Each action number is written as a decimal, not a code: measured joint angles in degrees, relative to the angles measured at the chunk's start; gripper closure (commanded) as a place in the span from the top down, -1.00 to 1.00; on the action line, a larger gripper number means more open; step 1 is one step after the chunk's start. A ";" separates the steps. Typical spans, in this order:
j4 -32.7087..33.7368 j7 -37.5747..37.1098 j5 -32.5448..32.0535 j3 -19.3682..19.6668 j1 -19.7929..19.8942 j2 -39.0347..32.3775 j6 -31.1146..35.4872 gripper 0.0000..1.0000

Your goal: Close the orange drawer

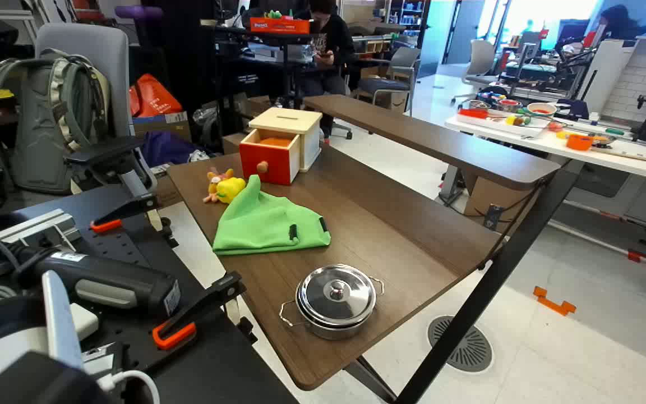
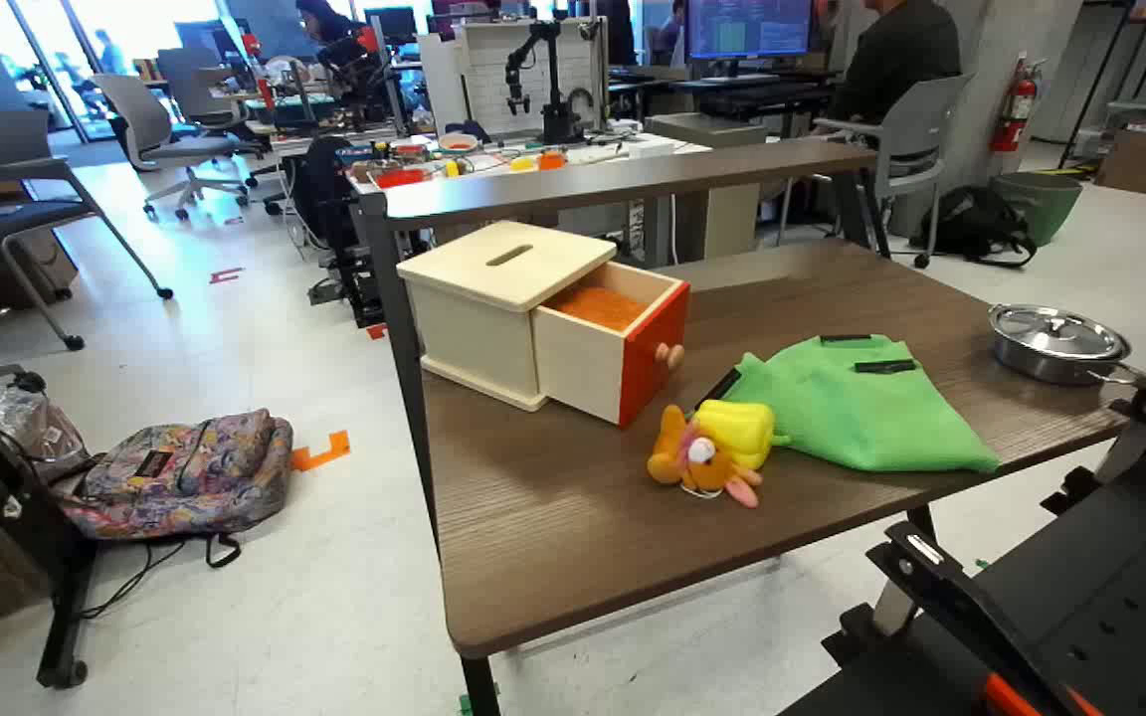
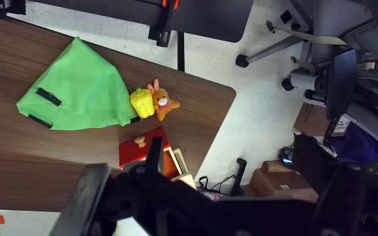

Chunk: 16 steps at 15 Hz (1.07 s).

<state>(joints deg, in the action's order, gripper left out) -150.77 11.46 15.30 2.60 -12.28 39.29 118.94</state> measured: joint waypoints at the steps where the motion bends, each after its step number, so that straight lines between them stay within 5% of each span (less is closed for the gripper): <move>1: 0.01 0.00 0.00 0.00 0.00 0.01 0.00 1.00; 10: -0.11 0.00 0.00 -0.24 0.20 -0.03 0.52 1.00; 16: 0.44 0.01 0.00 -1.37 0.07 -5.20 12.74 1.00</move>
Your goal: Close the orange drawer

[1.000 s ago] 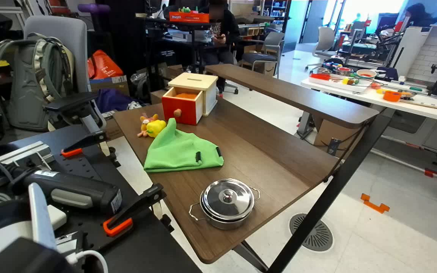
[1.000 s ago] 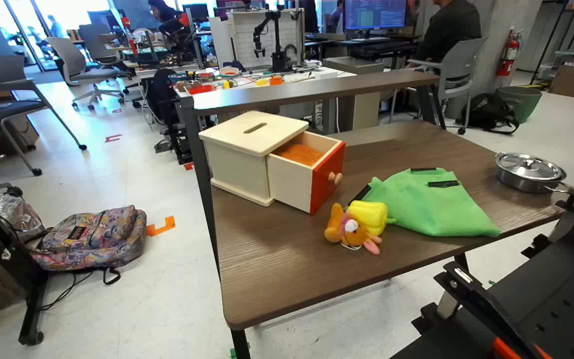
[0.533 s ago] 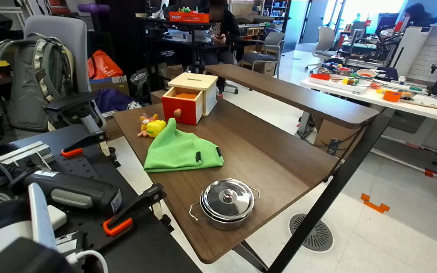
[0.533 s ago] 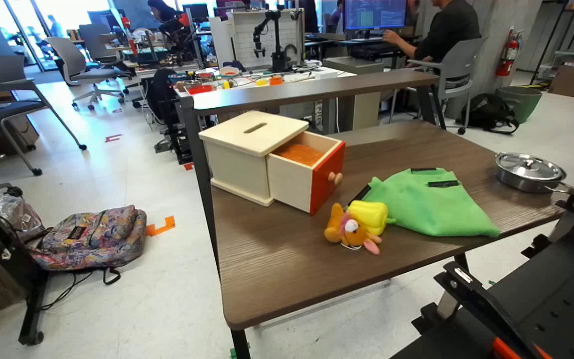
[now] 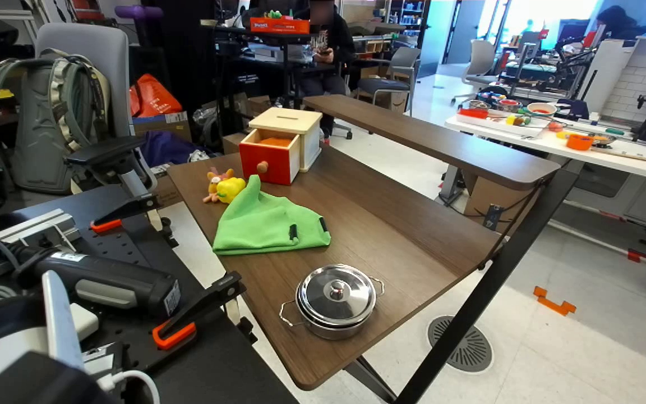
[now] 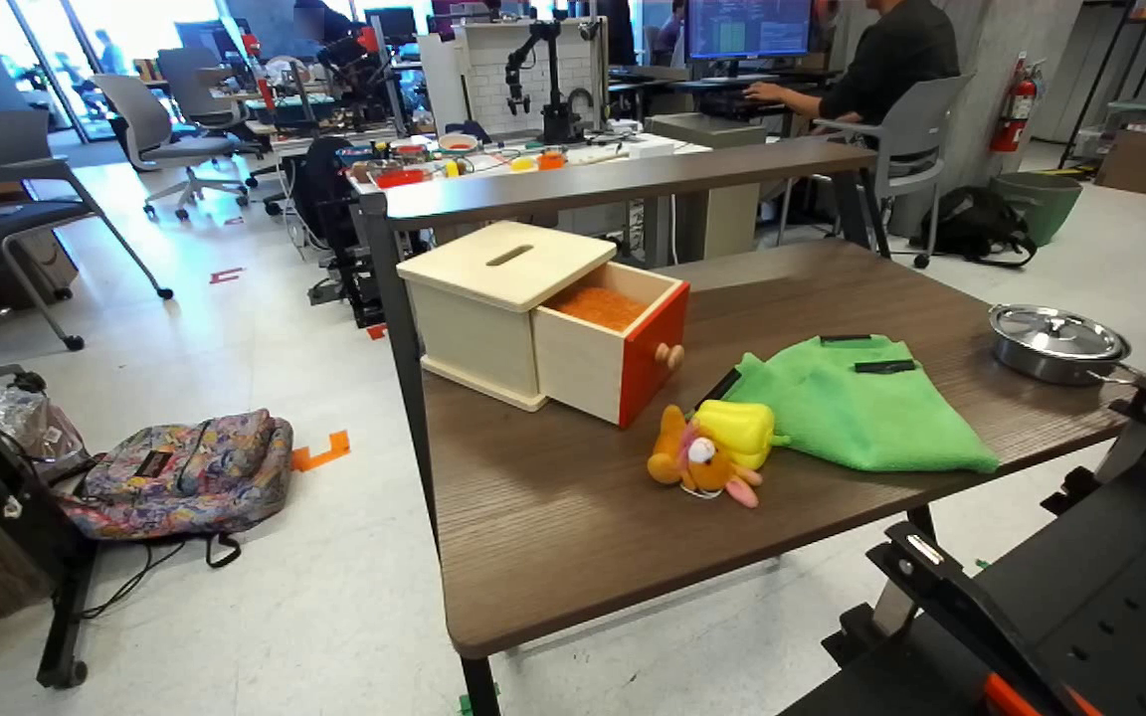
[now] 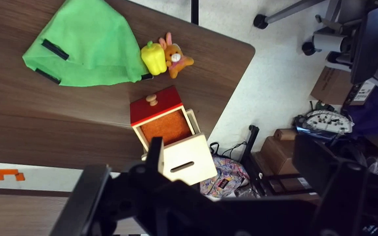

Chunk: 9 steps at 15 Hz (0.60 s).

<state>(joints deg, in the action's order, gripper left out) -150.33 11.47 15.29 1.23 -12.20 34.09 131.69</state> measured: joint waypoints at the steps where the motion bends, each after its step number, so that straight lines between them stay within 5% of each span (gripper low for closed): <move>1: 0.72 0.00 0.00 -0.04 0.00 -2.06 1.49 1.00; 9: 11.45 0.00 -0.17 -0.02 1.73 -22.99 3.40 1.00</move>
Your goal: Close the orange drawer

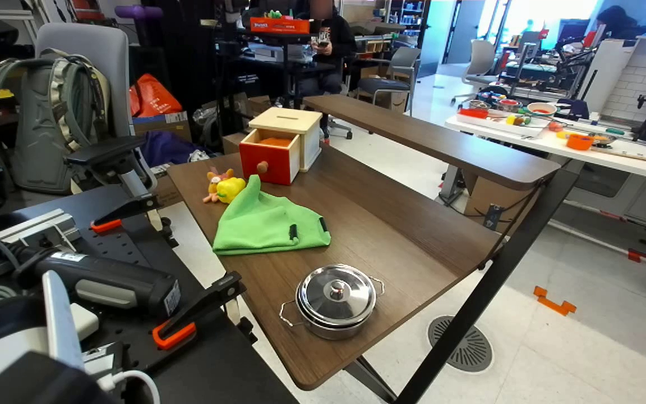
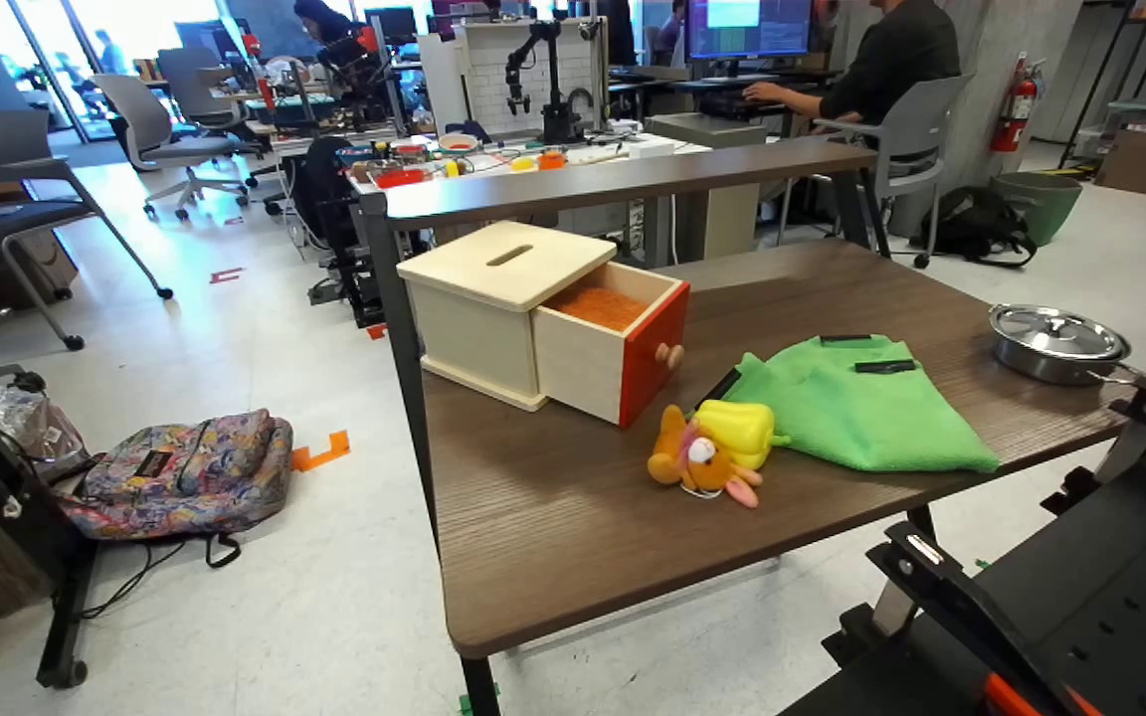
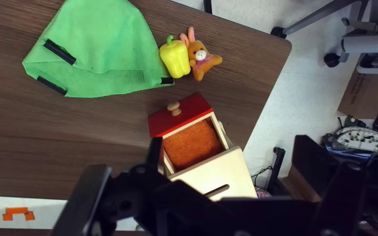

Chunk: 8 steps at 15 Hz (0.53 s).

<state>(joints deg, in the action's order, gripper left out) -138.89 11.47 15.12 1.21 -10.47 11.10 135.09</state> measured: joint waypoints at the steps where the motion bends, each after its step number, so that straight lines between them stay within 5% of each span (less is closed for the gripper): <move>1: 1.21 0.00 -0.18 -0.04 0.48 -2.60 0.00 1.00; 8: 8.70 -3.58 -9.79 -1.10 3.32 -20.09 1.77 1.00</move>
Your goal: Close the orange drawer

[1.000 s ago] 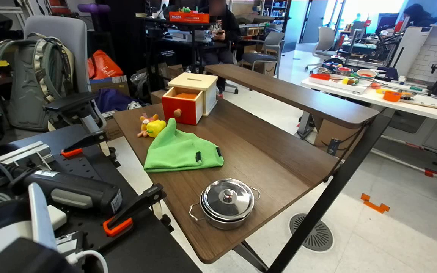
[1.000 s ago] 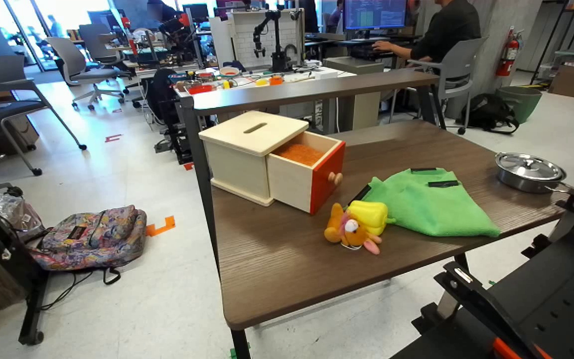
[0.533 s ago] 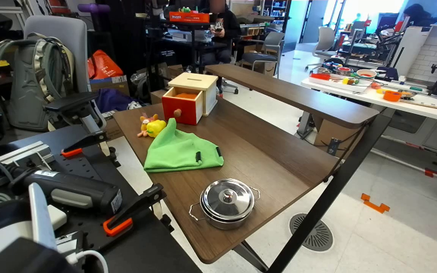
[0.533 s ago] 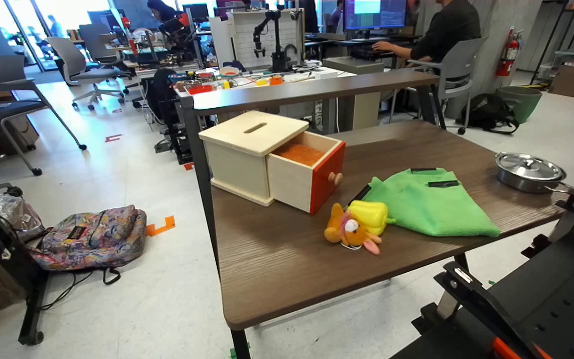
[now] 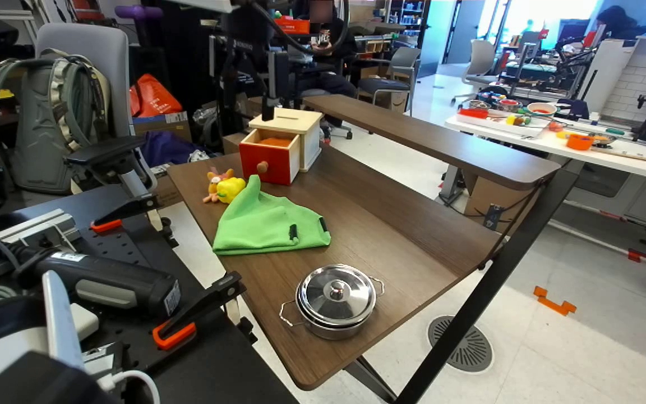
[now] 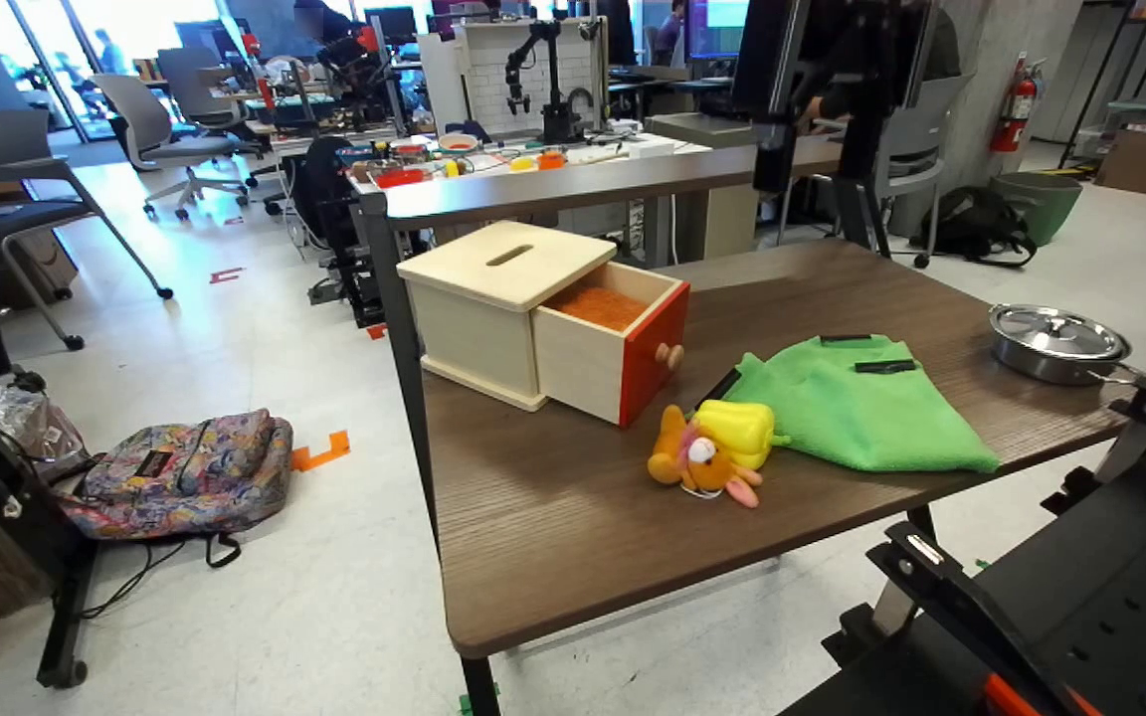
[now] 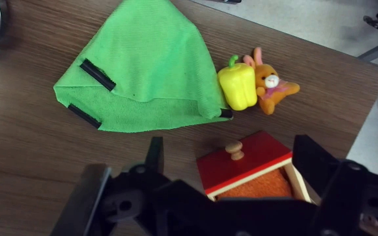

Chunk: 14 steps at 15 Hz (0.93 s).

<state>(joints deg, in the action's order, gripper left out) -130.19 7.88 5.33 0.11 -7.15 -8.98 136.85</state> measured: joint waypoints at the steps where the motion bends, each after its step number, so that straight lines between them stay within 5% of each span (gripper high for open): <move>1: 0.83 -0.64 -1.49 -0.12 0.00 -2.04 0.50 1.00; 14: 2.56 1.46 -10.80 -2.65 0.11 -16.63 16.87 1.00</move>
<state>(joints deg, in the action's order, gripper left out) -127.63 9.34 -5.46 -2.53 -7.04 -25.62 153.72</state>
